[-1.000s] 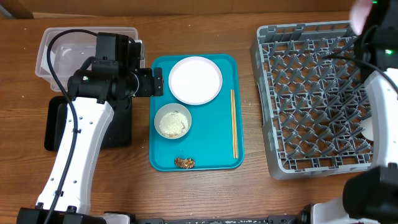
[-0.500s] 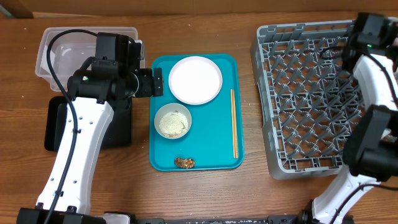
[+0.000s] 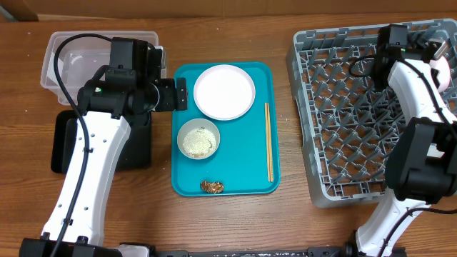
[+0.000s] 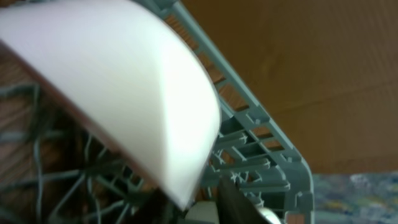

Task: Sort waste into correct bins and load items into the dishwasher
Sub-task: 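Lift the pink bowl and place it in the dish rack, then reach right gripper to the pink plate and grasp its edge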

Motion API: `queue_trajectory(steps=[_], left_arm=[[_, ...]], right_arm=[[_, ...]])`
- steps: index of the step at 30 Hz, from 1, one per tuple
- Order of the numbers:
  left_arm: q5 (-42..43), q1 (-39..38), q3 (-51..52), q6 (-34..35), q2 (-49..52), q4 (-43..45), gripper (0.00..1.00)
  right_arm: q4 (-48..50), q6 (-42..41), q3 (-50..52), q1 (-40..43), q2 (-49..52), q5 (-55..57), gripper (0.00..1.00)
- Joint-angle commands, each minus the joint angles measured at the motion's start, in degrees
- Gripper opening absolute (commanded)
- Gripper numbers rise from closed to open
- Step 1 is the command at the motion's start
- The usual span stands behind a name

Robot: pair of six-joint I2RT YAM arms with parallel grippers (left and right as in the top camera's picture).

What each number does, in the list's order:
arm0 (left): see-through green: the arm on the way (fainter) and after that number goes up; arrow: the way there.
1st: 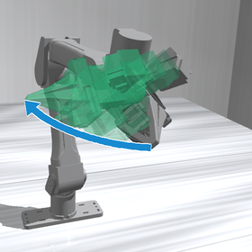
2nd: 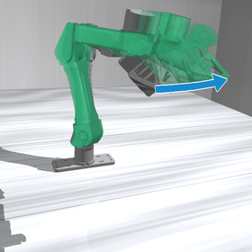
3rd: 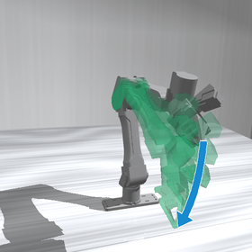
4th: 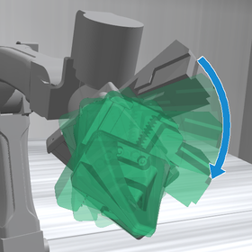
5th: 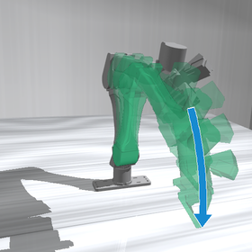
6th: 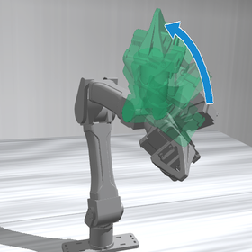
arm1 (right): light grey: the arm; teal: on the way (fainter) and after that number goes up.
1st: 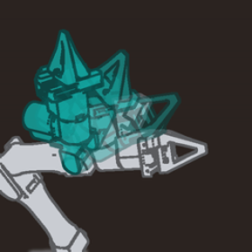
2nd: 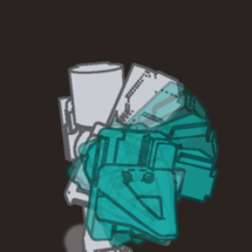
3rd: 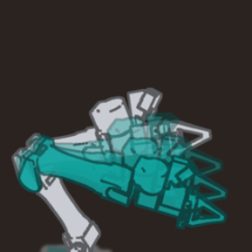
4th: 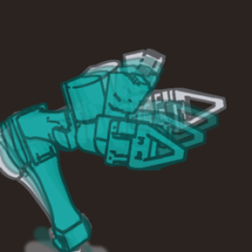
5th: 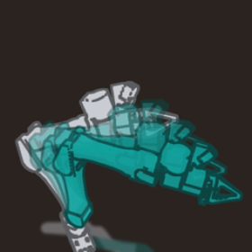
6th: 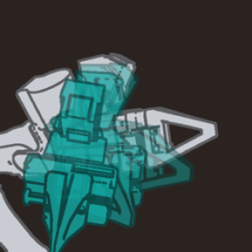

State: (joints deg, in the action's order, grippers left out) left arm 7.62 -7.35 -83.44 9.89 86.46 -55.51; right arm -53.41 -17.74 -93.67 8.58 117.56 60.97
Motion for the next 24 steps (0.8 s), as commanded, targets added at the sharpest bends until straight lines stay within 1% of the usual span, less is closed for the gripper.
queue_trajectory(steps=[1,2,8,9,10,11,14,17,18,19,23,24], left_arm=[[-0.55,0.26,-1.25,-0.87,-0.59,0.11,0.94],[-0.52,0.26,-1.25,-0.87,-0.59,0.04,0.94],[-0.55,0.26,-1.25,-0.9,-0.59,0.02,0.94],[-0.55,0.26,-1.25,-0.9,-0.59,0.02,0.94],[-0.55,0.26,-1.25,-0.9,-0.59,0.02,0.94],[-0.55,0.26,-1.25,-0.9,-0.59,0.04,0.94],[-0.55,0.26,-1.25,-0.9,-0.59,0.04,0.95],[-0.55,0.26,-1.25,-0.87,-0.59,0.04,0.95],[-0.55,0.26,-1.25,-0.87,-0.59,0.02,0.95],[-0.55,0.26,-1.25,-0.87,-0.59,0.02,0.95],[-1.29,0.26,-1.25,-0.83,-0.59,-0.48,0.95],[-3.78,0.26,-1.25,0.7,-0.59,-1.03,0.96]], right_arm=[[-1.57,-2.62,-0.33,-1.86,0.13,-6.58,0.52],[-2.56,-3.8,-0.33,-1.86,-0.46,-8.13,0.59],[-2.69,-3.91,-0.7,-1.86,-8.09,-14.95,0.73],[-2.56,-3.23,-1.31,-2.03,-10.6,-17.75,0.77],[-2.32,-1.62,-2.21,-2.32,-13.03,-23.19,0.81],[-2.16,0.15,-2.89,-2.56,-14.43,-28.33,0.81],[-1.29,7.45,-3.87,-3.32,-18.16,-52.11,0.81],[-0.76,9.73,-3.85,-5.05,-19.17,-77.35,0.8],[-0.72,9.73,-3.78,-6.19,-18.69,-81.48,0.8],[-0.72,9.73,-3.78,-7.32,-18.34,-83.14,0.8],[-0.74,10.75,-3.78,-12.83,-15.82,-83.34,0.8],[-0.74,10.69,-3.78,-14.84,-14.58,-82.34,0.8]])
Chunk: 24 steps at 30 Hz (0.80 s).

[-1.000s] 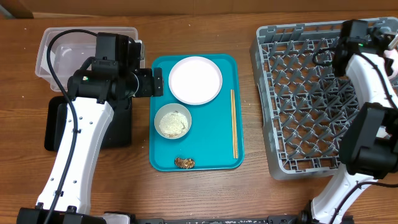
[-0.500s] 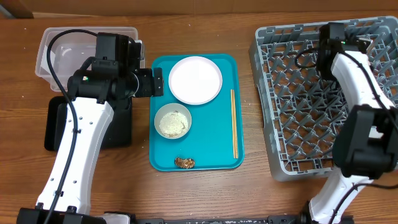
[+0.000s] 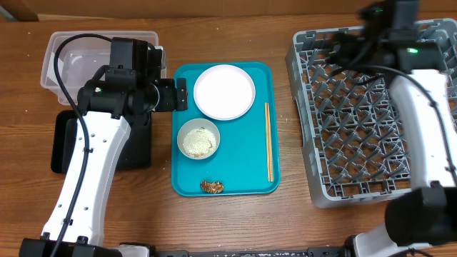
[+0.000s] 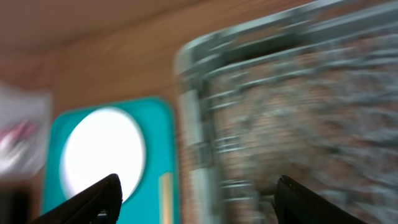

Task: Sort waste into correct bins and load items into the dishwasher
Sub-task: 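Reach right gripper to the pink plate and grasp its edge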

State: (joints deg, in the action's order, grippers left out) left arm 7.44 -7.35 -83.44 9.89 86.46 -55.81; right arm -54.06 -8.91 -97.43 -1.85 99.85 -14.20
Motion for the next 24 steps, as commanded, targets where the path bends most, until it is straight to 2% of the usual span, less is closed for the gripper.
queue_trajectory(steps=[1,4,9,14,21,24], left_arm=[[-7.17,0.28,-1.25,3.3,-0.59,-1.46,0.96],[-15.37,0.63,-1.25,8.9,-0.59,-4.04,1.0],[-15.32,2.43,-1.25,9.03,-0.59,-6.14,1.0],[-15.3,2.95,-1.25,9.01,-0.59,-6.34,1.0],[-15.32,2.95,-1.25,8.98,-0.59,-6.29,1.0],[-15.32,2.95,-1.25,8.98,-0.59,-6.36,1.0]], right_arm=[[-0.07,1.55,-0.02,-5.79,4.0,-6.25,0.8],[0.52,1.2,-0.02,-9.55,6.73,-3.48,0.8],[3.91,-4.22,-0.02,-14.73,11.98,5.33,0.75],[6.91,-7.98,-0.02,-18.56,18.25,6.56,0.64],[8.68,-10.71,-0.02,-21.51,24.79,6.91,0.62],[9.27,-12.09,-0.02,-22.03,26.43,6.97,0.53]])
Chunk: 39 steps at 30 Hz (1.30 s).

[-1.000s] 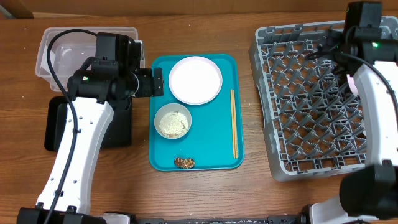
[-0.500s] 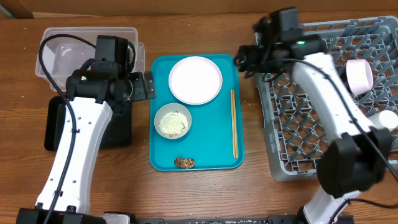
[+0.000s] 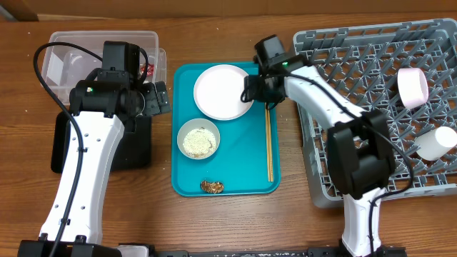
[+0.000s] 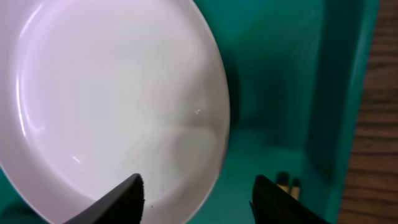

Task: Sort waste into correct bins and load items into the dishwasher
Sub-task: 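Reach right gripper to the pink plate and grasp its edge, then lift the pink plate and set it in the dish rack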

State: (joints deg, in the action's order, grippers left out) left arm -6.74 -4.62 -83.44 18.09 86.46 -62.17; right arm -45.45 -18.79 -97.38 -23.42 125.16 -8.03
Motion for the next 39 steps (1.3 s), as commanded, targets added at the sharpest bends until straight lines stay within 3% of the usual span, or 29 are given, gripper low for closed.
queue_trajectory(steps=[1,6,15,23,28,35,39], left_arm=[[-1.14,0.22,-1.25,0.79,-0.59,0.0,1.0],[-1.14,0.22,-1.25,0.79,-0.59,-0.02,1.0],[-1.14,0.2,-1.25,0.79,-0.59,0.0,1.0],[-1.14,0.22,-1.25,0.79,-0.59,0.0,1.0],[-1.14,0.22,-1.25,0.79,-0.59,-0.26,1.0],[-1.14,0.22,-1.25,0.79,-0.59,-0.15,1.0],[-1.11,0.2,-1.25,0.79,-0.59,0.22,1.0]], right_arm=[[0.66,-2.58,-0.07,-0.5,1.57,0.79,0.49],[0.15,-5.09,0.02,-0.52,3.63,0.96,0.39],[0.33,-7.02,0.02,-0.52,3.89,0.92,0.04],[0.28,-8.28,-4.26,0.61,0.44,1.55,0.04],[-2.97,-7.32,-11.19,2.58,-5.64,10.84,0.04],[-8.0,2.19,-16.09,7.65,-14.86,27.41,0.04],[-8.11,12.04,-16.09,10.99,-18.16,40.81,0.04]])
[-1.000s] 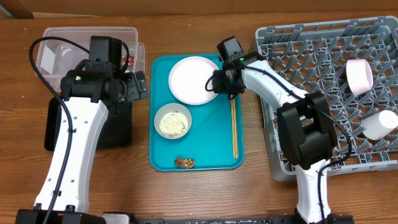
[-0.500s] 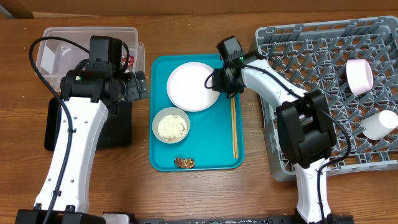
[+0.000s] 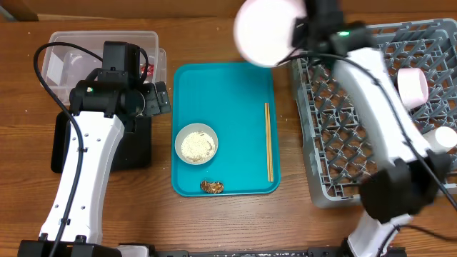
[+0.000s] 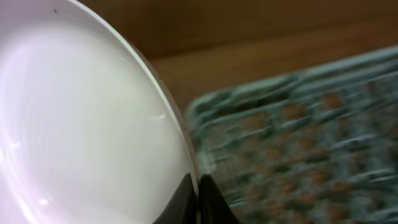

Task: Sort waste into correct bins and load items into the dishwasher
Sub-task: 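Lift the pink plate and set it in the dish rack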

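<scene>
My right gripper (image 4: 198,190) is shut on the rim of the white plate (image 3: 268,30), holding it in the air above the table's far edge, just left of the grey dishwasher rack (image 3: 357,114). The plate (image 4: 81,124) fills the left of the right wrist view, with the blurred rack (image 4: 298,137) behind it. On the teal tray (image 3: 235,93) lie a small bowl of pale crumbs (image 3: 196,144), a pair of chopsticks (image 3: 268,141) and a brown food scrap (image 3: 211,186). My left gripper (image 3: 161,98) hovers at the tray's left edge; its jaws are not readable.
A clear plastic bin (image 3: 71,61) stands at the far left, with a black bin (image 3: 139,146) in front of it under the left arm. A pink cup (image 3: 413,86) and a white cup (image 3: 443,139) lie in the rack's right side.
My right gripper was open over the plate's right rim on the tray. Now it is shut on that rim and the plate is raised off the tray beside the rack. The left arm is unmoved.
My right gripper was over the rack's far right corner with a white cup close before it. Then it was over the rack with nothing in it, then open at the plate on the tray. Now it holds the plate aloft. The left arm shifted slightly.
</scene>
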Motion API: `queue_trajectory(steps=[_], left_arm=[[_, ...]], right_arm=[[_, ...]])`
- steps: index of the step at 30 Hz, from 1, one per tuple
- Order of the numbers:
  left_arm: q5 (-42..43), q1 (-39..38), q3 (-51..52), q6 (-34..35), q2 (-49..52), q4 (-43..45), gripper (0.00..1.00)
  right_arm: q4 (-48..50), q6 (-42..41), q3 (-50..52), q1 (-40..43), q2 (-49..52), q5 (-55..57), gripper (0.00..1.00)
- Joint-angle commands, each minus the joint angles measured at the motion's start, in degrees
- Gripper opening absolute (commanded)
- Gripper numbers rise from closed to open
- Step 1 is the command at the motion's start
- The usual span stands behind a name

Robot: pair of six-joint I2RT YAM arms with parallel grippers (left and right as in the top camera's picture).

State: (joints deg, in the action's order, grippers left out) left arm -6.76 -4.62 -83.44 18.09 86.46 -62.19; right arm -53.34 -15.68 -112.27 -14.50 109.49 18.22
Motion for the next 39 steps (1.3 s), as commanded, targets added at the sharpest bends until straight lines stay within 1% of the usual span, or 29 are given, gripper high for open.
queue_trajectory(steps=[1,4,5,6,8,12,15,19,21,23,28,29,30,31,32,36,37,39], left_arm=[[-1.11,0.2,-1.25,0.79,-0.59,0.33,1.0],[-1.07,0.22,-1.25,0.81,-0.59,0.7,1.0],[-1.07,0.2,-1.25,0.81,-0.59,0.72,1.0],[-1.09,0.2,-1.25,0.81,-0.59,0.74,1.0],[-1.09,0.2,-1.25,0.81,-0.59,0.74,1.0],[-1.09,0.2,-1.25,0.79,-0.59,0.66,1.0],[-1.09,0.2,-1.25,0.79,-0.59,0.72,1.0],[-1.09,0.2,-1.25,0.79,-0.59,0.72,1.0],[-1.07,0.2,-1.25,0.81,-0.59,0.72,1.0],[-0.98,0.2,-1.25,0.81,-0.59,0.7,1.0],[-0.68,0.2,-1.25,0.81,-0.59,0.72,1.0],[-0.68,0.2,-1.25,0.81,-0.59,0.72,1.0],[-0.68,0.2,-1.25,0.81,-0.59,0.7,1.0],[-0.68,0.2,-1.25,0.81,-0.59,0.7,1.0],[-0.68,0.2,-1.25,0.81,-0.59,0.7,1.0],[-0.66,0.2,-1.25,0.81,-0.59,0.7,1.0],[-0.66,0.2,-1.25,0.81,-0.59,0.7,1.0],[-0.66,0.2,-1.25,0.79,-0.59,0.7,1.0]], right_arm=[[-0.48,11.89,-1.2,3.21,-2.69,22.27,0.04],[-1.05,14.03,-0.13,5.33,-2.64,39.01,0.04],[-1.01,13.99,0.44,5.86,-2.64,42.56,0.04],[-1.05,13.27,1.36,6.8,-2.64,47.36,0.04],[-1.33,9.38,3.08,8.59,-2.64,51.01,0.04],[-1.38,6.78,7.15,10.6,-2.64,50.97,0.04],[-0.48,3.26,14.43,11.98,-2.64,50.93,0.04],[0.5,1.64,18.23,11.82,-2.64,49.11,0.04],[0.52,1.46,18.32,11.23,-2.64,45.42,0.04],[0.02,-1.05,18.32,10.36,-2.64,41.2,0.04],[-0.31,-1.09,18.32,10.01,-2.64,29.49,0.04],[-0.31,-1.07,18.32,10.01,-2.64,28.0,0.13],[-0.26,-1.09,18.29,10.01,-2.64,27.1,0.43],[-0.28,-1.09,18.29,10.05,-2.67,27.12,0.58],[-0.37,-1.07,18.23,10.08,-2.67,27.15,0.64],[-2.36,-1.07,16.26,10.12,-3.41,27.1,0.68],[-2.99,-1.07,15.17,10.12,-4.42,27.02,0.75],[-3.87,-1.03,13.86,10.12,-6.1,25.44,0.79]])
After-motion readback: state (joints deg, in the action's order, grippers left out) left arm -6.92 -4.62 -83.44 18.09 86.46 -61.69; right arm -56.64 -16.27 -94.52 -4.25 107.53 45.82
